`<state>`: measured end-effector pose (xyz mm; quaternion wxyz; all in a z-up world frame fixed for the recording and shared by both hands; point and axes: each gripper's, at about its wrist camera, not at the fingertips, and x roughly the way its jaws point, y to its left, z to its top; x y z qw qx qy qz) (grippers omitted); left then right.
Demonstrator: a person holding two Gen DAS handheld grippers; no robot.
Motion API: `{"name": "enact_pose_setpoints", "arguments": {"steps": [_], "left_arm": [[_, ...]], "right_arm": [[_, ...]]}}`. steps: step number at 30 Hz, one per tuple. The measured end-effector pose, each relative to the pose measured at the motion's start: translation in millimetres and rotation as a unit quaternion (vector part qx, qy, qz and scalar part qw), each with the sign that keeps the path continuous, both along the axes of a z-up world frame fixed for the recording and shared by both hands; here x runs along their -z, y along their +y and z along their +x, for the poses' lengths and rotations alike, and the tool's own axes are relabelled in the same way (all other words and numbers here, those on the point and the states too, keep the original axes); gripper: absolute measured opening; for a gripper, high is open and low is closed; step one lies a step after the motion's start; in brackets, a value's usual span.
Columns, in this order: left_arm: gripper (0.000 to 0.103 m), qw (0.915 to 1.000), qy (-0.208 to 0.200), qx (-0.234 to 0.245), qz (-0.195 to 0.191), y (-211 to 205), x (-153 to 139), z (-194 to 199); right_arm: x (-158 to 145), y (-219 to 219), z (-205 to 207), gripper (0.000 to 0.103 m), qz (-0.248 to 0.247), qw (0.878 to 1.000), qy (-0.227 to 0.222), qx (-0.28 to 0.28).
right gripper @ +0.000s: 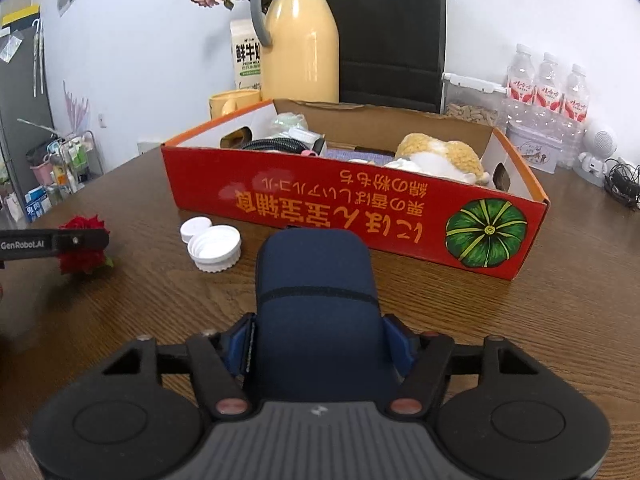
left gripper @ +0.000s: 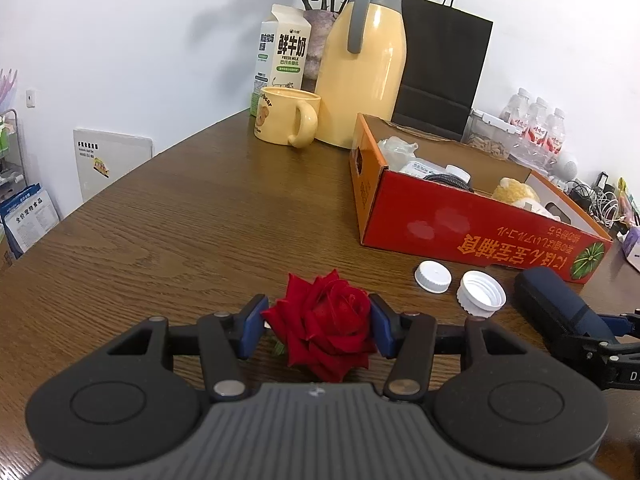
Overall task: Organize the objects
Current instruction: 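Carry the rose and navy pouch into the box and open both tools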
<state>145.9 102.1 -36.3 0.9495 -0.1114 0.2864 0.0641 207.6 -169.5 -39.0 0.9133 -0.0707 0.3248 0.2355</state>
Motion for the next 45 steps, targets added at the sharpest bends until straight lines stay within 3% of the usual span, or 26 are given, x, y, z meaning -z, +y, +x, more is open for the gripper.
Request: {"name": "enact_pose_setpoints", "arguments": {"steps": [10, 20, 31, 39, 45], "left_arm": [[0.055, 0.9998, 0.004, 0.008, 0.018, -8, -2, 1], [0.055, 0.9973, -0.055, 0.044, 0.024, -43, -49, 23], [0.055, 0.9946, -0.088, 0.046, 0.031, -81, -96, 117], [0.055, 0.9965, -0.063, 0.031, 0.047, -86, -86, 182], [0.055, 0.9976, -0.038, 0.034, 0.047, -81, -68, 204]], "right_arm": [[-12, -7, -12, 0.061, 0.006, 1.000, -0.030, 0.008], [-51, -14, -8, 0.061, 0.031, 0.996, -0.083, 0.010], [-88, 13, 61, 0.061, 0.036, 0.992, -0.116, 0.026], [-83, 36, 127, 0.061, 0.038, 0.993, -0.097, 0.053], [-65, 35, 150, 0.061, 0.041, 0.993, -0.090, 0.064]]}}
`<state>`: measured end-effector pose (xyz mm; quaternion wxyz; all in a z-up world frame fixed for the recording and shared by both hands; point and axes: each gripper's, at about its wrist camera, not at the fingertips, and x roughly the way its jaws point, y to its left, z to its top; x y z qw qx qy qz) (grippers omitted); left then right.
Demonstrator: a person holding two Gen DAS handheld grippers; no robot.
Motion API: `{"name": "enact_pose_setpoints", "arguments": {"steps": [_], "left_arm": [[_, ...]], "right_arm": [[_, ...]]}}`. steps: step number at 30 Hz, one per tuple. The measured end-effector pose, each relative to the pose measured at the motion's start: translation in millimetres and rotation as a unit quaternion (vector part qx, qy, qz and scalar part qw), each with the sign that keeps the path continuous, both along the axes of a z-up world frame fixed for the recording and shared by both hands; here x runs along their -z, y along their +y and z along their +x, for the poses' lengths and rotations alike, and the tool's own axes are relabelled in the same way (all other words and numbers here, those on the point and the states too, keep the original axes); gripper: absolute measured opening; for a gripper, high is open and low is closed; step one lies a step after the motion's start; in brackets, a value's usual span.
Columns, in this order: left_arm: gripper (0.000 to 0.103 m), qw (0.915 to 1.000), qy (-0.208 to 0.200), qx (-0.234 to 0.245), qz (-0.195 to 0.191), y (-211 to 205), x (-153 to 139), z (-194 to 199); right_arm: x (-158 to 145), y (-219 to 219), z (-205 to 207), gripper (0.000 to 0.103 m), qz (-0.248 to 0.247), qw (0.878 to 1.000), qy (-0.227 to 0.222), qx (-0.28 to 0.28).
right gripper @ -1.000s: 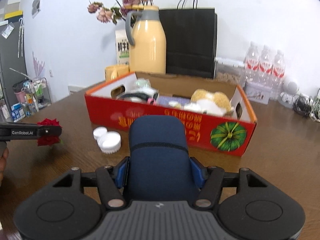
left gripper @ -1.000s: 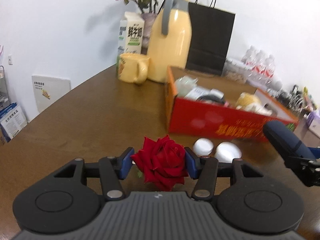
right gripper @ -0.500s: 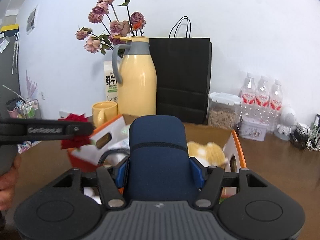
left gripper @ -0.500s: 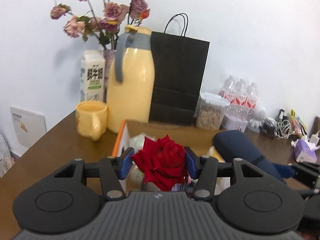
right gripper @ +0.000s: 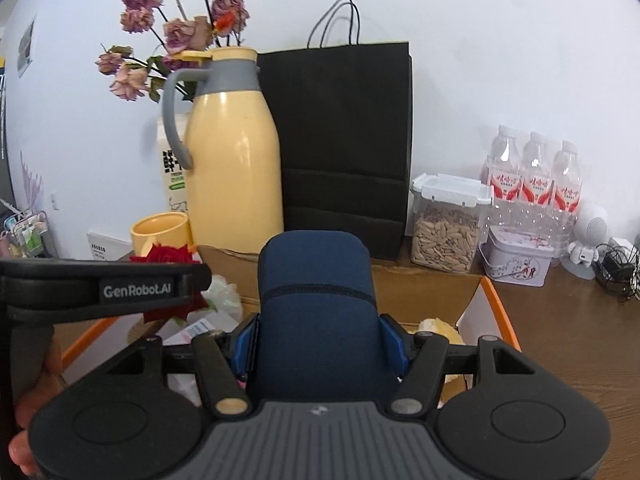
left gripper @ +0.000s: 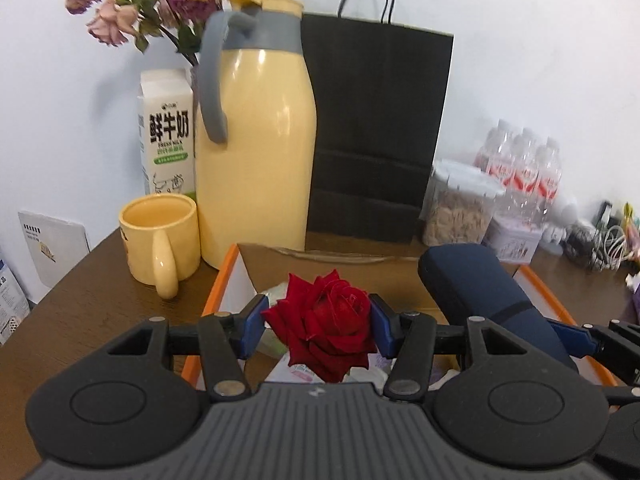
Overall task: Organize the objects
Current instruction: 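Carry the rose and navy pouch into the box and open both tools, then withdraw both open tools from the box back over the table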
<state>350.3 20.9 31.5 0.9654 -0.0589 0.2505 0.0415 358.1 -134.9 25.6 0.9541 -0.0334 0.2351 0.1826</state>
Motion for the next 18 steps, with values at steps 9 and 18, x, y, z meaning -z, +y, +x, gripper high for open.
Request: {"name": "enact_pose_setpoints", "arguments": {"steps": [9, 18], "left_arm": [[0.103, 0.9990, -0.036, -0.012, 0.026, -5, -4, -11], [0.103, 0.9988, -0.039, -0.018, 0.021, -4, -9, -14]], "right_arm": [[10, -12, 6, 0.087, 0.000, 1.000, 0.025, 0.007], [1, -25, 1, 0.103, 0.014, 1.000, 0.007, 0.021]]}}
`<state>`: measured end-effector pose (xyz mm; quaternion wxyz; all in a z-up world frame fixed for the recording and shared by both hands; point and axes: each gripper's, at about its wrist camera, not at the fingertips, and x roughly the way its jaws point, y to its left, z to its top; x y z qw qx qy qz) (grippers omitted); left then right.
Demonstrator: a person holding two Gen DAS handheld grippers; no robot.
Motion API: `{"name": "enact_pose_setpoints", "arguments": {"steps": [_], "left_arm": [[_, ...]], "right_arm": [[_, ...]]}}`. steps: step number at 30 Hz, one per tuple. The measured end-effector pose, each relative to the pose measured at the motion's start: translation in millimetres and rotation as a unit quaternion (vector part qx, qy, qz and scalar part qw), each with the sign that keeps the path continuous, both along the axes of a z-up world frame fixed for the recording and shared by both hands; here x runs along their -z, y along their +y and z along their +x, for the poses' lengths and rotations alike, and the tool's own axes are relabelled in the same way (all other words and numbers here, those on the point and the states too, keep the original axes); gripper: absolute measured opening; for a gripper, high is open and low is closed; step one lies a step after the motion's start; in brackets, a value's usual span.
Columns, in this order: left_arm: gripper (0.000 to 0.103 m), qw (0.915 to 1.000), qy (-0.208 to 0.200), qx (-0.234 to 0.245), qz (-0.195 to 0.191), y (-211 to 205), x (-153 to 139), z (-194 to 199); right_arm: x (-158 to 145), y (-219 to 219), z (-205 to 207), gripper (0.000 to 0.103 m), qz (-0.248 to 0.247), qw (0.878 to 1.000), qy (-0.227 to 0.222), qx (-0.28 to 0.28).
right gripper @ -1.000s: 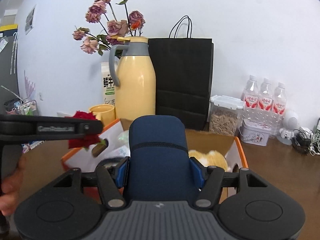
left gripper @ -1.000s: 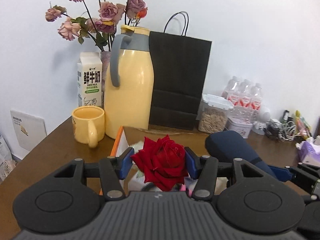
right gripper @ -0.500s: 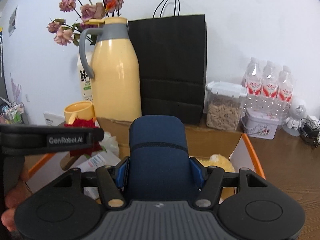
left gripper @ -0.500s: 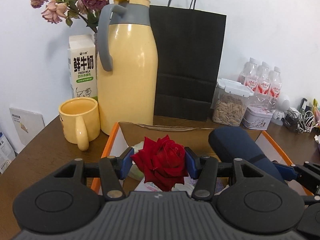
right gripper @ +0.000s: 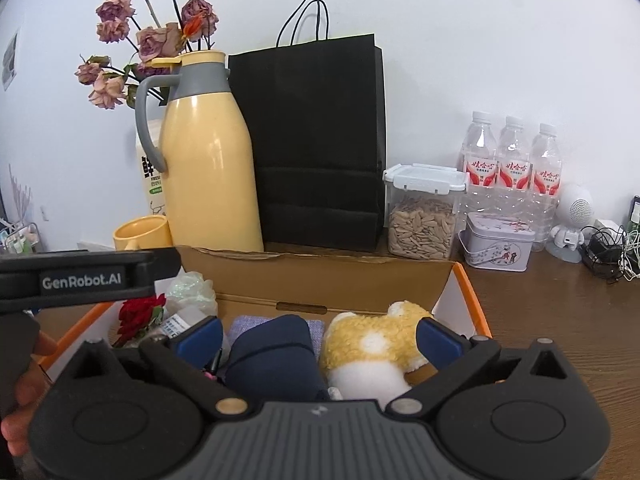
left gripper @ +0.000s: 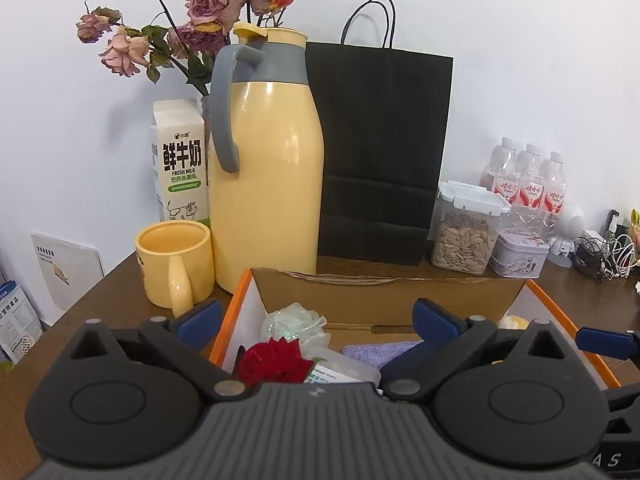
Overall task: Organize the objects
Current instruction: 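Withdraw both open tools from the box back over the table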
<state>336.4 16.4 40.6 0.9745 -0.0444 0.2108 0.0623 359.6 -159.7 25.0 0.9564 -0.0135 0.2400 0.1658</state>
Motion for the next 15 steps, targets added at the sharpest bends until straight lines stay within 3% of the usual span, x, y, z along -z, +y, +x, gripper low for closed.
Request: {"name": "enact_pose_setpoints", "arguments": {"steps": [15], "left_arm": [[0.103, 0.9987, -0.048, 0.018, 0.004, 5, -21, -41]], "right_arm": [[-18, 0, -33, 0.103, -0.012, 0.999, -0.040, 0.001]]}}
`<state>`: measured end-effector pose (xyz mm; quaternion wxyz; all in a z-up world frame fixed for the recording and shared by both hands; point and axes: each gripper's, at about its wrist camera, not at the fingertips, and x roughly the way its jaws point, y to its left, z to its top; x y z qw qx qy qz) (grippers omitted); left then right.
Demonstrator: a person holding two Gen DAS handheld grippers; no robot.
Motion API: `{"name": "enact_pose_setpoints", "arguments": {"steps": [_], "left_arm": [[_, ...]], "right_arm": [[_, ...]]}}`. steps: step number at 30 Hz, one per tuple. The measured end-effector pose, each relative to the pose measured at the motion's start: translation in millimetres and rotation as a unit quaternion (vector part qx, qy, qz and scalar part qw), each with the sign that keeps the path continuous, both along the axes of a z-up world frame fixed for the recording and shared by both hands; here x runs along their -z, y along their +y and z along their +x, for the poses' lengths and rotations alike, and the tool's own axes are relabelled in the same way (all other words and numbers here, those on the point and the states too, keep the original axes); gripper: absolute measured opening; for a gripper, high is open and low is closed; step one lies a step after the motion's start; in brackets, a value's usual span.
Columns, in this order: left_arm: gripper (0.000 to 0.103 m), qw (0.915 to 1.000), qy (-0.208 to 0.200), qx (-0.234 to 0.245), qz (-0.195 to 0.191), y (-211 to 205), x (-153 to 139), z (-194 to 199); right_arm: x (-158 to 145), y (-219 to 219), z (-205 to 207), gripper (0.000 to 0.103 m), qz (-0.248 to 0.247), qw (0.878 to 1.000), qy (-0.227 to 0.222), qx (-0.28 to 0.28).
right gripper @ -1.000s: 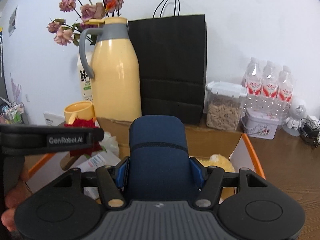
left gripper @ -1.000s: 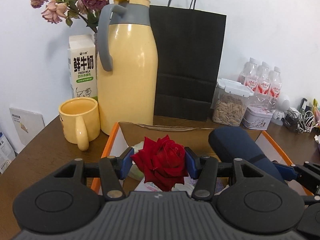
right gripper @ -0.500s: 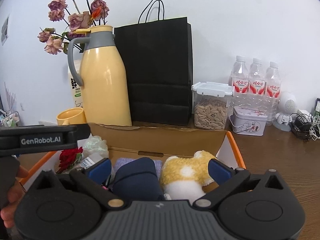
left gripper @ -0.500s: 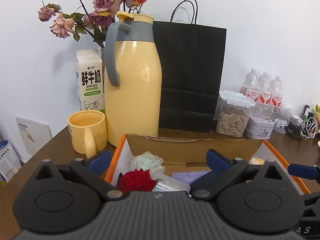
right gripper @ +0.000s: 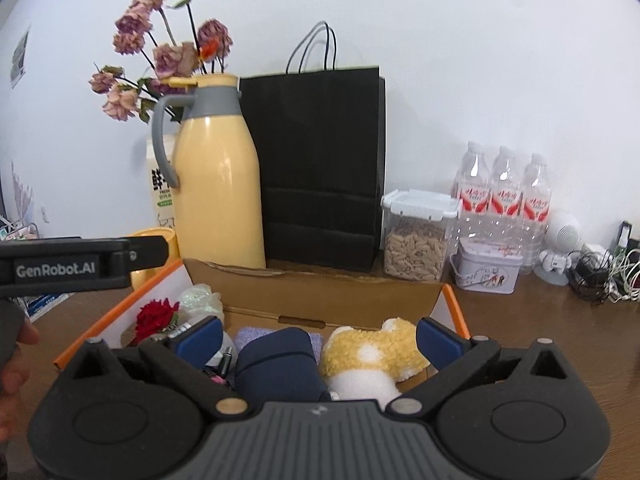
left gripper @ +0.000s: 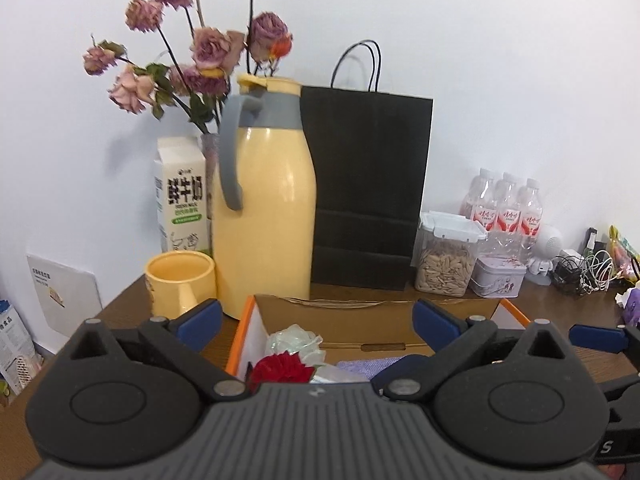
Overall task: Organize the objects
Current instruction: 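Withdraw both open tools from the box back over the table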
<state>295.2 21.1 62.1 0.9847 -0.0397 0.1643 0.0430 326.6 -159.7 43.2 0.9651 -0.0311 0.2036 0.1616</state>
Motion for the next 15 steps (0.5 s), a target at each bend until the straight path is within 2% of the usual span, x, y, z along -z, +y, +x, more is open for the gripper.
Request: {"name": "enact_pose_setpoints", "arguments": {"steps": [5, 15], "left_arm": [[0.103, 0.9999, -0.010, -0.002, 0.008, 6, 0, -35], [0.103, 0.9995, 0.024, -0.021, 0.004, 29, 22, -94]], "right_arm": [[-9, -4, -27, 0.103, 0.001, 1.000, -0.017, -0.010], [-4, -9, -82, 0.103, -0.003, 1.000, -0.011, -0.020]]}}
